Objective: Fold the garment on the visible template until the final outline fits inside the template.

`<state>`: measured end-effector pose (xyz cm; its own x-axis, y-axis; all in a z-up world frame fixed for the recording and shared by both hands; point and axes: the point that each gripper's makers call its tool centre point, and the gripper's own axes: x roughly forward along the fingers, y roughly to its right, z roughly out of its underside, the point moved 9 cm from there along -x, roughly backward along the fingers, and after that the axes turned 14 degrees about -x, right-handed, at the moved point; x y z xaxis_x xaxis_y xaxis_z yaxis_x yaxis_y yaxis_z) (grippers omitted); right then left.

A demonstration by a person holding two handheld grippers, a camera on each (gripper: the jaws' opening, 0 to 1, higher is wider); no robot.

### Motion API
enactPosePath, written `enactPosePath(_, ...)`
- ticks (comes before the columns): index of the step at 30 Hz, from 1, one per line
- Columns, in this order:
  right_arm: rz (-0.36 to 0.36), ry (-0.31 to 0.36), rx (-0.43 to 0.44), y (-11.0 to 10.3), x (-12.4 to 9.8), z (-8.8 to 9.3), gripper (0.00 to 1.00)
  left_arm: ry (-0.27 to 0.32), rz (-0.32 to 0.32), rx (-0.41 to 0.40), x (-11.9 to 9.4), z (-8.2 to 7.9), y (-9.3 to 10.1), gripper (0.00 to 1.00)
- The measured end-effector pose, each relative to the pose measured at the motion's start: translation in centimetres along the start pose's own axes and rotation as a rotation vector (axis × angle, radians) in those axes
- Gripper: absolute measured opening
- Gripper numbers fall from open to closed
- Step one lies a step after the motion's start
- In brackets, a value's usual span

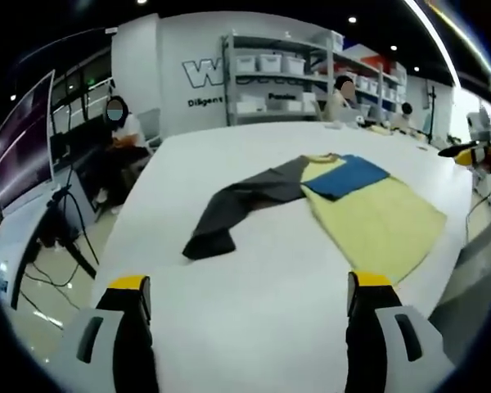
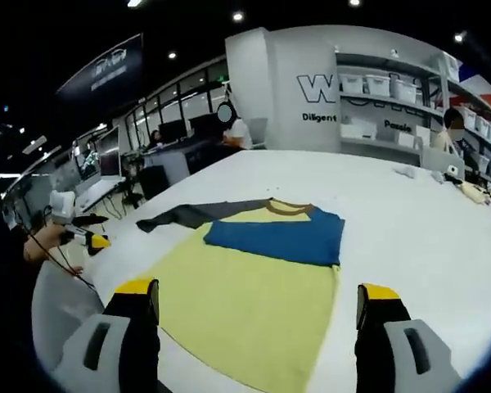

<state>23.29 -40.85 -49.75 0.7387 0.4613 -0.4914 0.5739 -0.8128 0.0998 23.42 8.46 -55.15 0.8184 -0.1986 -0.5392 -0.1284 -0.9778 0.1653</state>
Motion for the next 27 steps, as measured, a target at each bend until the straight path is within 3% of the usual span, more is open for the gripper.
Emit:
enactPosePath(7, -0.015, 0.042, 0.024, -1.8, -0.3, 2.0, 0.99, 0.023, -0.036, -0.016, 1.2, -0.4, -1.3, 0.85)
enactPosePath(12, -0.019, 0.059, 0.001, -2.8, -0.3, 2.2, 0.99, 0.039, -0.062, -0.002, 2.6, -1.1, -2.5, 0.78)
enactPosePath(20, -0.019, 0.069, -0.016, -3.2, -0.1, 2.1, 0.99, 0.060, -0.094, 0.038, 5.2, -1.5, -3.8, 0.54)
enactPosePath(24, 0.004, 0.081, 0.014, -2.8, -0.1, 2.1, 0.99, 0.075, -0.109, 0.018, 6.2, -1.7, -4.3, 0.32)
enactPosePath(27, 0.013, 0.072, 0.004, -2.7, -0.2, 2.1, 0.99, 0.074, -0.135, 0.029, 6.9, -1.9, -4.8, 0.33)
